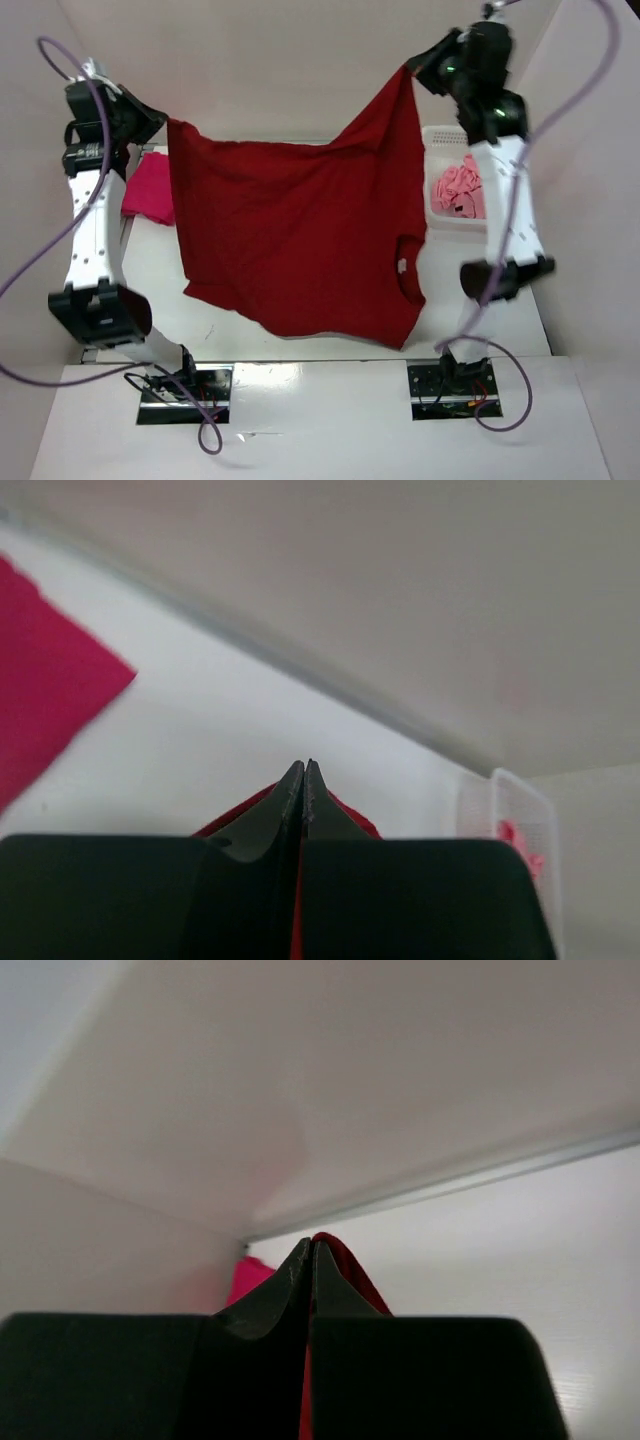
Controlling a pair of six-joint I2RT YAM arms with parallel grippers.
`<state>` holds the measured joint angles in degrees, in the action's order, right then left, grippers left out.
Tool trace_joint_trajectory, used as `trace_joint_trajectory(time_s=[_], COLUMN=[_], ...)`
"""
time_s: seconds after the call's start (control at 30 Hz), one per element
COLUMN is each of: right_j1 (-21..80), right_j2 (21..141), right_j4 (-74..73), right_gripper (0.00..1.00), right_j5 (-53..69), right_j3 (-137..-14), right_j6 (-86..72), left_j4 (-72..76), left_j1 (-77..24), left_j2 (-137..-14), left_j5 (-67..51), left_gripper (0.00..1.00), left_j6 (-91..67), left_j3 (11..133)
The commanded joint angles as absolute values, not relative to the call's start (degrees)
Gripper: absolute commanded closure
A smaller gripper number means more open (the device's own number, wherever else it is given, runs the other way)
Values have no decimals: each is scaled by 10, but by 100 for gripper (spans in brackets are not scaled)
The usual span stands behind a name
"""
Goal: Fold and stack the t-shirts
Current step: Flatten out the tshirt
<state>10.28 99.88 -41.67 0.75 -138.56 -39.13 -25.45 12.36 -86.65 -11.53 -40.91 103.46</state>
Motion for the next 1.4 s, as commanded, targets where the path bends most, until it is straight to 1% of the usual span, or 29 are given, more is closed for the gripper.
trace_joint_trajectory(time_s=[0.0,0.03,0.07,0.13,0.27,0.37,0.4,0.47,0.53,0.63,0.67,0.73,0.77,0.8,0.83,0.87,0.93,0.97,1.03,1.07,1.1,1.17,1.23,1.37], right_j1=[94,94,94,94,88,81,81,61,46,40,40,40,40,40,40,34,29,29,22,22,22,22,22,17], right_j2=[1098,1154,1177,1198,1116,1091,1065,1034,1004,969,960,924,908,890,872,841,813,789,765,754,730,711,684,622], right_j4=[-424,-435,-443,-434,-344,-337,-331,-317,-328,-339,-345,-352,-352,-352,-343,-343,-338,-338,-337,-337,-337,-359,-380,-420], right_gripper=[99,99,99,99,99,99,99,99,98,98,98,99,99,99,99,99,99,99,99,99,99,99,99,99], right_j5=[23,45,52,67,90,90,95,100,112,125,131,130,130,123,109,109,109,99,98,98,98,98,112,148], right_j3=[-1488,-1527,-1603,-1650,-1583,-1614,-1615,-1574,-1551,-1467,-1409,-1339,-1252,-1204,-1157,-1068,-982,-903,-831,-771,-743,-680,-644,-543], right_j6=[-388,-388,-395,-412,-439,-446,-446,-451,-451,-434,-428,-421,-411,-403,-398,-393,-384,-376,-370,-370,-370,-370,-370,-385], left_j4=[-213,-213,-221,-221,-228,-228,-220,-213,-207,-179,-178,-173,-164,-157,-149,-149,-126,-117,-112,-112,-129,-140,-161,-202], left_j1=[127,127,127,127,147,176,183,193,193,193,193,193,193,193,193,193,193,193,187,182,182,174,174,169], left_j2=[-894,-914,-920,-920,-920,-920,-920,-920,-925,-914,-914,-892,-881,-868,-843,-830,-784,-769,-731,-721,-711,-679,-651,-614], left_j5=[-105,-111,-111,-111,-121,-141,-142,-149,-149,-163,-163,-163,-154,-148,-142,-136,-136,-136,-136,-128,-119,-92,-91,-91], left_gripper=[100,100,100,100,100,100,100,100,100,100,100,100,100,100,100,100,100,100,100,100,100,100,100,100], left_j6=[-407,-413,-413,-419,-426,-443,-450,-450,-444,-444,-444,-428,-423,-418,-403,-403,-396,-396,-396,-383,-378,-373,-373,-367], left_j3=[1042,1057,1076,1123,1213,1256,1282,1302,1290,1232,1209,1147,1118,1087,1025,990,918,840,771,742,691,644,585,528])
